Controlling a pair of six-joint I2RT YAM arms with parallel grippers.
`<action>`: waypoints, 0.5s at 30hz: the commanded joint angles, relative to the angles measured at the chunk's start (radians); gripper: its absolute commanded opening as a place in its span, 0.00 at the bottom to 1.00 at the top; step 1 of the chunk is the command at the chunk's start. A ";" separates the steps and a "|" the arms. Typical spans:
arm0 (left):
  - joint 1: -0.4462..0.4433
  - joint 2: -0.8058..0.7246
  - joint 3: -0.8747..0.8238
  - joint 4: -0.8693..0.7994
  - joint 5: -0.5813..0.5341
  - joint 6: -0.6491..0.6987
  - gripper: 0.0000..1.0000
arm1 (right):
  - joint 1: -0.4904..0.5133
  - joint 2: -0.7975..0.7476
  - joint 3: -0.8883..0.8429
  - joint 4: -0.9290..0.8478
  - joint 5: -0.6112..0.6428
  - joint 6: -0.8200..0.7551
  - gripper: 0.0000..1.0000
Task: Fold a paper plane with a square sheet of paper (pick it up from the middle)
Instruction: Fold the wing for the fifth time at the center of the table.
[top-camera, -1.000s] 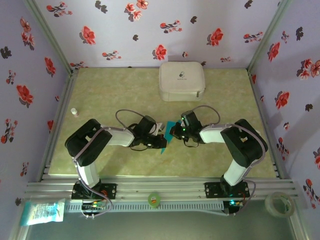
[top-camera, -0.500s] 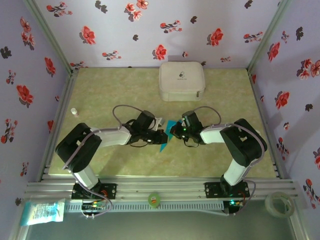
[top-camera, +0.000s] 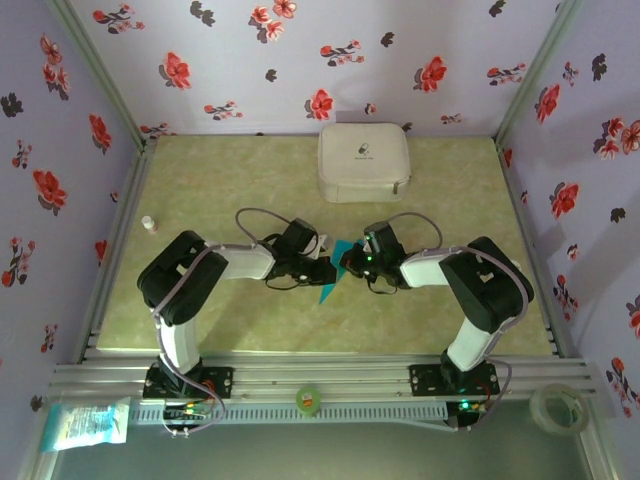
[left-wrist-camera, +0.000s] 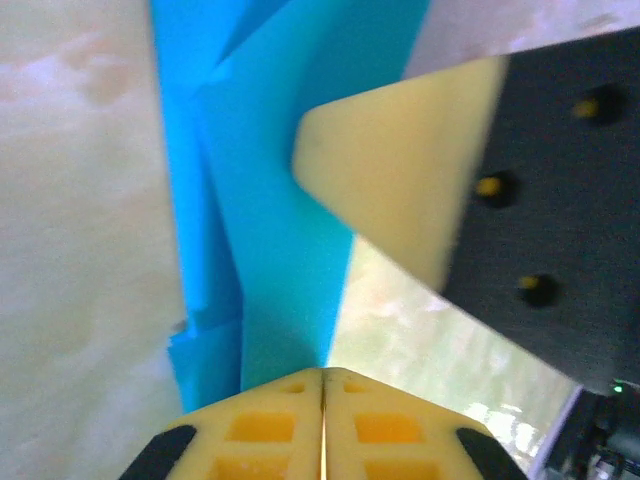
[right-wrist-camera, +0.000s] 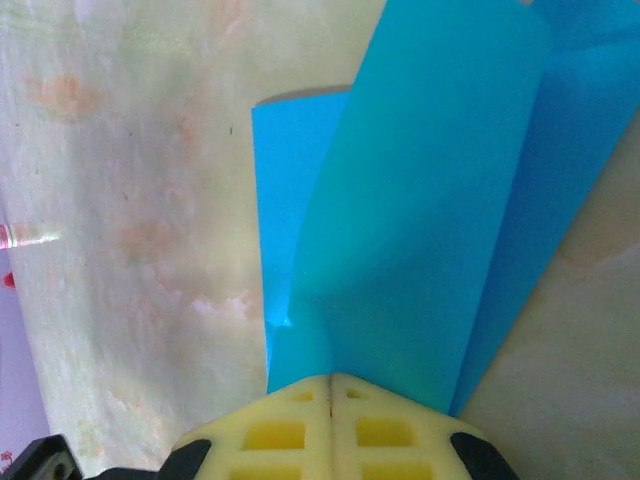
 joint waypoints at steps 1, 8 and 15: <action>0.009 0.025 -0.024 -0.033 -0.046 0.011 0.06 | -0.005 0.023 -0.027 -0.041 0.023 0.011 0.03; 0.008 0.029 -0.130 0.010 -0.061 -0.032 0.03 | -0.006 -0.023 0.026 -0.087 0.002 -0.012 0.09; 0.007 0.005 -0.158 0.038 -0.029 -0.020 0.01 | -0.018 -0.190 0.048 -0.225 0.088 -0.073 0.11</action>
